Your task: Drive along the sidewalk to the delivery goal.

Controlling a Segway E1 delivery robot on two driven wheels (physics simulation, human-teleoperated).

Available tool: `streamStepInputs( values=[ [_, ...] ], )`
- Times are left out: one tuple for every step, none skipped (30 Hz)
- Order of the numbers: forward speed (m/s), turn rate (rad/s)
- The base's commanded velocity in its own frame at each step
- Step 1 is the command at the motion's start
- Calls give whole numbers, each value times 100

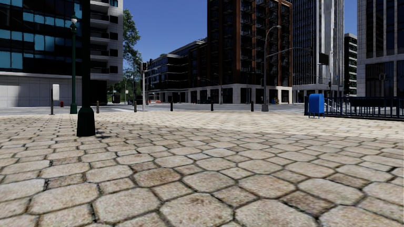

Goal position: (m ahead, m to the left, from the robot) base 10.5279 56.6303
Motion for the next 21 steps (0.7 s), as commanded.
streamStepInputs(
  values=[
    [0,0],
    [0,0],
    [0,0],
    [0,0],
    [0,0],
    [0,0],
    [0,0],
    [0,0],
    [0,0],
    [0,0],
    [0,0],
    [0,0],
    [0,0],
    [0,0],
    [0,0],
    [0,0],
    [0,0],
    [0,0],
    [0,0],
    [0,0],
    [0,0]
  ],
)
